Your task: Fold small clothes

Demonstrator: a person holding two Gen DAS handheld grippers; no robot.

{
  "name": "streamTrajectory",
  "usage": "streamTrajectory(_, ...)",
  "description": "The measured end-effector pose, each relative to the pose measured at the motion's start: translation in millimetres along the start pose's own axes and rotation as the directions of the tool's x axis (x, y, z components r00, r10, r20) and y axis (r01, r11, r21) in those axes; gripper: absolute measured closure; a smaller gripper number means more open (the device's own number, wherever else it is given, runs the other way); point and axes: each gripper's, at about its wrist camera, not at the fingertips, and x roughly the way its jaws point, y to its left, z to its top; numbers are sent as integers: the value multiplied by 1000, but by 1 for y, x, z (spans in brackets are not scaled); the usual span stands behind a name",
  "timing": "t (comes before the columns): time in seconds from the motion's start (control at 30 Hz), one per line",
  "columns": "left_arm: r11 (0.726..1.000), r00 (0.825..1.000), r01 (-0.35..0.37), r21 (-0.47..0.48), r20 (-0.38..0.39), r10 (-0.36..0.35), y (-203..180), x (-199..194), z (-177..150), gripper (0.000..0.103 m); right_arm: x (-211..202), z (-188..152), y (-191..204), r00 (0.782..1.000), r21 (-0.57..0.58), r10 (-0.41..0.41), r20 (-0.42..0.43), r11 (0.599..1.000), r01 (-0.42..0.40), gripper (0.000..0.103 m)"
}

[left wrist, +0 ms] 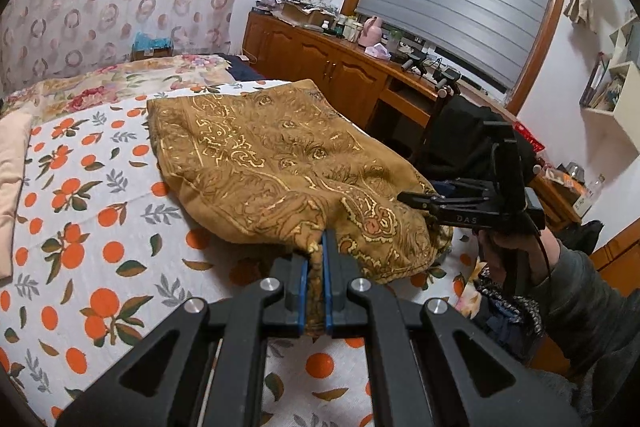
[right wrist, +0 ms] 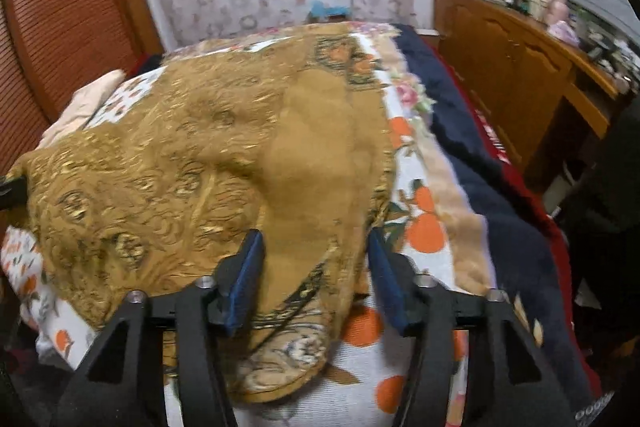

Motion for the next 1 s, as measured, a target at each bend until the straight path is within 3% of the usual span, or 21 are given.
streamTrajectory(0.1,1000,999,23,-5,25,-23,1,-2,8,101,-2,2,-1,997,-15,75,5,997,-75,95)
streamTrajectory(0.17,1000,999,25,-2,46,-25,0,-5,16,101,-5,5,-4,995,-16,99,13,995,-99,96)
streamTrajectory(0.37,999,990,44,-25,134,-40,10,-17,54,101,-48,37,-9,973,-29,169,154,986,-167,97)
streamTrajectory(0.5,999,987,10,-38,160,-4,30,-10,88,101,-49,85,-5,962,-64,190,198,982,-180,97)
streamTrajectory(0.63,994,982,-97,-54,160,104,61,13,124,101,-21,141,-10,961,-58,183,209,983,-175,97)
streamTrajectory(0.8,976,969,-215,-45,113,219,89,45,142,101,24,184,-10,974,-62,144,175,989,-135,88)
streamTrajectory(0.83,974,969,-220,-52,99,224,96,51,142,100,32,189,-11,979,-64,122,164,991,-113,85)
streamTrajectory(0.9,975,973,-213,-57,76,217,103,58,142,100,40,197,-13,983,-66,64,170,996,-53,67)
streamTrajectory(1.0,978,978,-199,-59,57,202,112,67,141,98,38,204,-26,979,-41,22,200,999,-14,58)
